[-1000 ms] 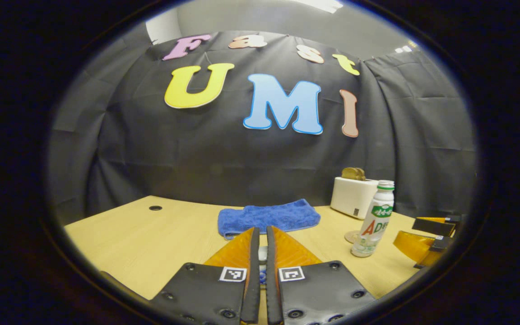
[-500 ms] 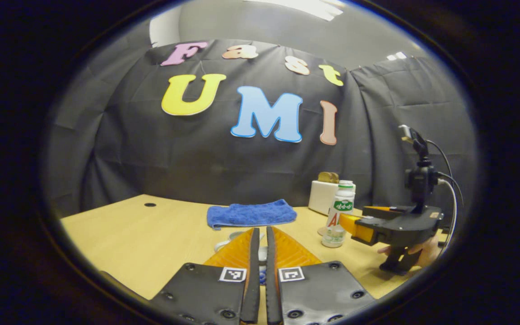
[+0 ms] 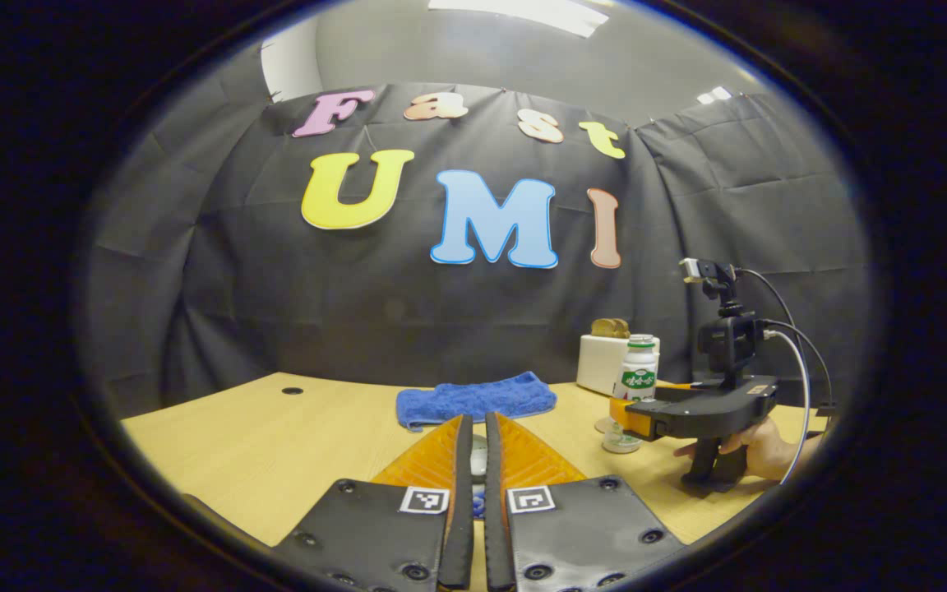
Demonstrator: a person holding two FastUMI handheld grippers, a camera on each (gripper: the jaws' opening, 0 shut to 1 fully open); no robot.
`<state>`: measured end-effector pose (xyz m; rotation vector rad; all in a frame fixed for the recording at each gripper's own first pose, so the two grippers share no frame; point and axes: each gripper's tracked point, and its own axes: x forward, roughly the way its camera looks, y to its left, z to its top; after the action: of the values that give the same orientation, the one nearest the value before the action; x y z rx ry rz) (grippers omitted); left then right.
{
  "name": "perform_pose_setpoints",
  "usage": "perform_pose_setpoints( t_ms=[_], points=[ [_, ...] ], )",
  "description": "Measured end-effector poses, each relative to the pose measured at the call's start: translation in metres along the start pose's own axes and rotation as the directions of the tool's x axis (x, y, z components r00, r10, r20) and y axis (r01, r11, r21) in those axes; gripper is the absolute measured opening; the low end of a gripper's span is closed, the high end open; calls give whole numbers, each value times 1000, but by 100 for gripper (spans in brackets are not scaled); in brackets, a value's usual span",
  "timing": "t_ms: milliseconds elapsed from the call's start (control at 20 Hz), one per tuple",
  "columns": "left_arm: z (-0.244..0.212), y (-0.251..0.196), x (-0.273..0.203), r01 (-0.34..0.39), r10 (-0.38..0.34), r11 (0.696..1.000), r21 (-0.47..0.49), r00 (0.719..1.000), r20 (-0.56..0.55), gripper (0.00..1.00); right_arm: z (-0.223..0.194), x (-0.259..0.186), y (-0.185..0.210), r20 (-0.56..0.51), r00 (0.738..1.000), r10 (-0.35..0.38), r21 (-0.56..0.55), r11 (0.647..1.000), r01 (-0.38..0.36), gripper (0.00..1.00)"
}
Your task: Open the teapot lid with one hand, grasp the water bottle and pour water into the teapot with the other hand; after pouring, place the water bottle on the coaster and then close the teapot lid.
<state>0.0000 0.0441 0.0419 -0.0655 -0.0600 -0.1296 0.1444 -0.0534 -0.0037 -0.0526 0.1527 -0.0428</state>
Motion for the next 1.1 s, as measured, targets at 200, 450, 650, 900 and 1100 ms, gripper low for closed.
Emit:
perform_pose_setpoints(
  t_ms=[200,450,650,900,1100],
  points=[
    [-2,-3,1,10,-10,1000,-7,1000,-1,12,-10,15,3,-36,999,10,18,1000,-9,97],
    [-13,-8,4,25,-26,999,-26,999,-31,16,-8,27,-4,-14,999,-30,-25,999,30,96],
    [-11,-11,0,34,-34,999,-4,999,-25,16,-6,24,-3,-13,1000,-21,-9,1000,21,77],
    [-14,-15,-21,51,-51,999,15,999,-15,16,7,8,17,19,999,41,-122,992,-38,74],
    [-2,-2,-36,31,-32,999,29,999,19,12,7,0,39,18,996,84,-268,960,-76,74]
  ],
)
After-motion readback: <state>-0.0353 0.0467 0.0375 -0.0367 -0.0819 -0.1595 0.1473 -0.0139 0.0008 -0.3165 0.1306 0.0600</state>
